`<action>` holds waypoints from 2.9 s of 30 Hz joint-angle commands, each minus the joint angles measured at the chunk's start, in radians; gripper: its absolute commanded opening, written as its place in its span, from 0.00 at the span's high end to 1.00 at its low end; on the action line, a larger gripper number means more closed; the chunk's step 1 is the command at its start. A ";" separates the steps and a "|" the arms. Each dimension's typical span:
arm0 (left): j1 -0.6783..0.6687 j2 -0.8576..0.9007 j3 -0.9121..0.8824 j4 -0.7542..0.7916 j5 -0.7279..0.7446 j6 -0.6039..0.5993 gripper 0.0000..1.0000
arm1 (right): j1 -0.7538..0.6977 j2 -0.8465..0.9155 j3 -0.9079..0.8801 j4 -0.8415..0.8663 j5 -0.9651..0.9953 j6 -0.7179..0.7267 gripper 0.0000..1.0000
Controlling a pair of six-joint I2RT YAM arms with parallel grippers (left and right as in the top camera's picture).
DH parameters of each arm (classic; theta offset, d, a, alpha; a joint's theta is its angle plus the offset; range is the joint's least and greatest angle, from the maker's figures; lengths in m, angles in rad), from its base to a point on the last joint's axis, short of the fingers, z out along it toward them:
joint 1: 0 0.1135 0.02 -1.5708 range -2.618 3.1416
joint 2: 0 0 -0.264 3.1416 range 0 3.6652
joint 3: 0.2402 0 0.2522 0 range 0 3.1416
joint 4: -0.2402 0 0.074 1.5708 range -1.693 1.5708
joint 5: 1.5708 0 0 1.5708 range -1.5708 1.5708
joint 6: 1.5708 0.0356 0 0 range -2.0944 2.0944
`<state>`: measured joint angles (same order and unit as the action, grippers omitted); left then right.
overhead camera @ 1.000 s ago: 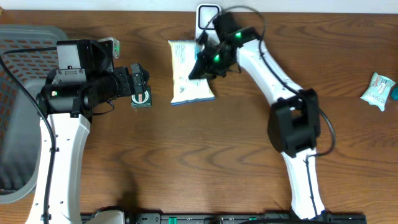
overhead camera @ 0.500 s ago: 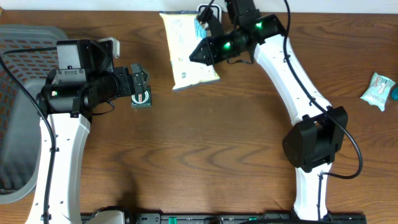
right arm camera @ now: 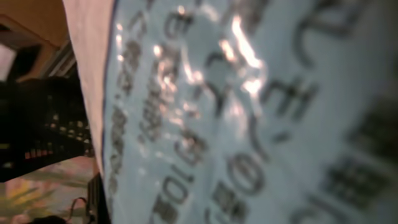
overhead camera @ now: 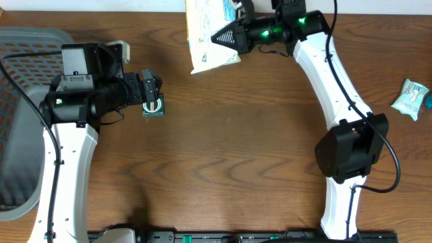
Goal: Scan the item barcode
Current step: 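Lift the snack bag and hold it up at the scanner, then lower the snack bag right of the scanner and regrasp it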
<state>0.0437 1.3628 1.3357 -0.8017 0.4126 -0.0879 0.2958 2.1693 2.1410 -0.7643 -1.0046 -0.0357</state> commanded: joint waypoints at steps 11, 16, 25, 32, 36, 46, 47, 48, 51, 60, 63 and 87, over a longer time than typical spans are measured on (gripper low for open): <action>-0.001 0.003 0.002 0.002 -0.007 0.013 0.02 | -0.001 -0.038 0.004 0.010 -0.086 0.021 0.99; -0.001 0.003 0.002 0.001 -0.007 0.013 0.02 | -0.002 -0.038 0.004 0.012 -0.087 0.106 0.99; -0.001 0.003 0.002 0.001 -0.007 0.013 0.02 | -0.002 -0.038 0.004 -0.014 -0.087 0.136 0.99; -0.001 0.003 0.002 0.001 -0.007 0.013 0.03 | -0.008 -0.038 0.004 -0.036 -0.086 0.136 0.99; -0.001 0.003 0.002 0.001 -0.007 0.013 0.02 | -0.016 -0.038 0.004 -0.040 -0.086 0.136 0.99; -0.001 0.003 0.002 0.001 -0.007 0.013 0.02 | -0.047 -0.038 0.004 -0.110 -0.086 0.136 0.99; -0.001 0.003 0.002 0.001 -0.007 0.013 0.02 | -0.048 -0.038 0.004 -0.122 -0.086 0.136 0.99; -0.001 0.003 0.002 0.001 -0.007 0.013 0.02 | -0.050 -0.038 0.004 -0.132 -0.086 0.136 0.99; -0.001 0.003 0.002 0.001 -0.007 0.013 0.02 | -0.048 -0.038 0.004 -0.159 -0.086 0.135 0.99; -0.001 0.003 0.002 0.002 -0.007 0.013 0.02 | -0.042 -0.038 0.004 -0.167 -0.085 0.129 0.99; -0.001 0.003 0.002 0.001 -0.007 0.013 0.02 | -0.040 -0.038 0.004 -0.169 -0.075 0.124 0.99; -0.001 0.003 0.002 0.001 -0.007 0.013 0.02 | -0.026 -0.037 0.004 -0.171 -0.031 0.124 0.99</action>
<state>0.0437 1.3628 1.3357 -0.8013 0.4126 -0.0879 0.2661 2.1693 2.1410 -0.9321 -1.0199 0.0978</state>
